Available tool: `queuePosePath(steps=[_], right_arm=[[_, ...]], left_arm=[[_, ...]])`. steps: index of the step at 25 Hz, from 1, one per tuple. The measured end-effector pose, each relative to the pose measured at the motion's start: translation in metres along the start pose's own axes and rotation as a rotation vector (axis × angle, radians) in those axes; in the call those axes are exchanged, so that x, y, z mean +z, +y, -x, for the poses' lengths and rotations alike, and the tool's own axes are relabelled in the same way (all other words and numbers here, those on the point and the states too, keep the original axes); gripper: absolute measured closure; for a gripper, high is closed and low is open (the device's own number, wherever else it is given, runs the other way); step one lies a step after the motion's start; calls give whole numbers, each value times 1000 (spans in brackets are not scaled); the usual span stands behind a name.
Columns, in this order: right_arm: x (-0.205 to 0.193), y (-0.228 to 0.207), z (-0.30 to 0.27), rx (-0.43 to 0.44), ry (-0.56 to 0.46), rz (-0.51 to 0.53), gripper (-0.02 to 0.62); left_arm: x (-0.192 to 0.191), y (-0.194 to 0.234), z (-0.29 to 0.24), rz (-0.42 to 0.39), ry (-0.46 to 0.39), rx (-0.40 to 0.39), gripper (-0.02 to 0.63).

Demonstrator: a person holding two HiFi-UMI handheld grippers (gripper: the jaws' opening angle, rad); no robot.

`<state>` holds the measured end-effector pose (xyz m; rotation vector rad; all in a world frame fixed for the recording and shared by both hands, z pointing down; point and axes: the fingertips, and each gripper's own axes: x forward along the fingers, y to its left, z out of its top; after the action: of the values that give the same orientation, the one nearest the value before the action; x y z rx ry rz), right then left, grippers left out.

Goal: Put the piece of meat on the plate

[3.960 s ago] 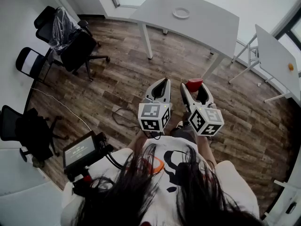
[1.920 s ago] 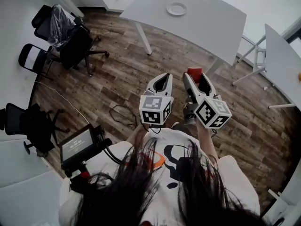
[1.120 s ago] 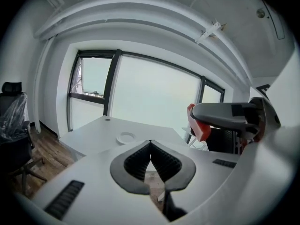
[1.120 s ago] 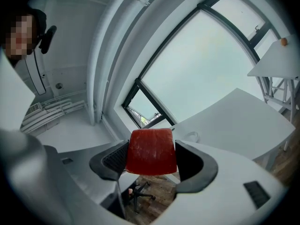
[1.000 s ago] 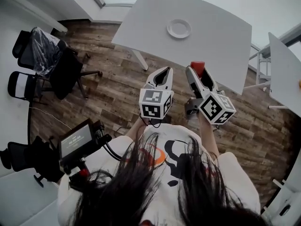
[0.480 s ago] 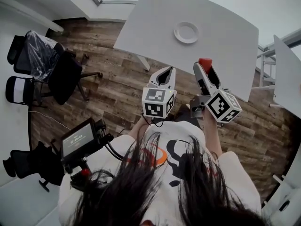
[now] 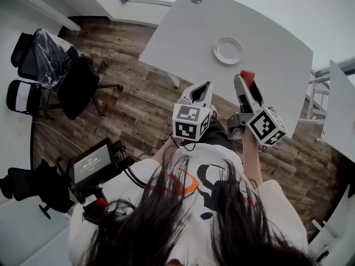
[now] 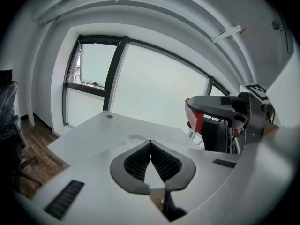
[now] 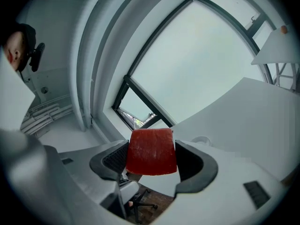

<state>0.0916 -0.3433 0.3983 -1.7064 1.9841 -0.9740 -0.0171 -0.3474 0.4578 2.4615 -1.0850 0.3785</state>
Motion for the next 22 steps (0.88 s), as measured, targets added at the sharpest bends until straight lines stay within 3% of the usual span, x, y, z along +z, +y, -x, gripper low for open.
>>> queuePosePath(steps=[10, 15, 22], right_arm=[[21, -27, -57, 27, 61, -63, 281], [23, -71, -108, -19, 111, -58, 281], [-2, -121, -151, -102, 210, 23, 281]], left_arm=[[29, 15, -47, 6, 1, 43, 601], [34, 33, -98, 18, 36, 45, 601], [29, 44, -146, 19, 93, 31, 601]])
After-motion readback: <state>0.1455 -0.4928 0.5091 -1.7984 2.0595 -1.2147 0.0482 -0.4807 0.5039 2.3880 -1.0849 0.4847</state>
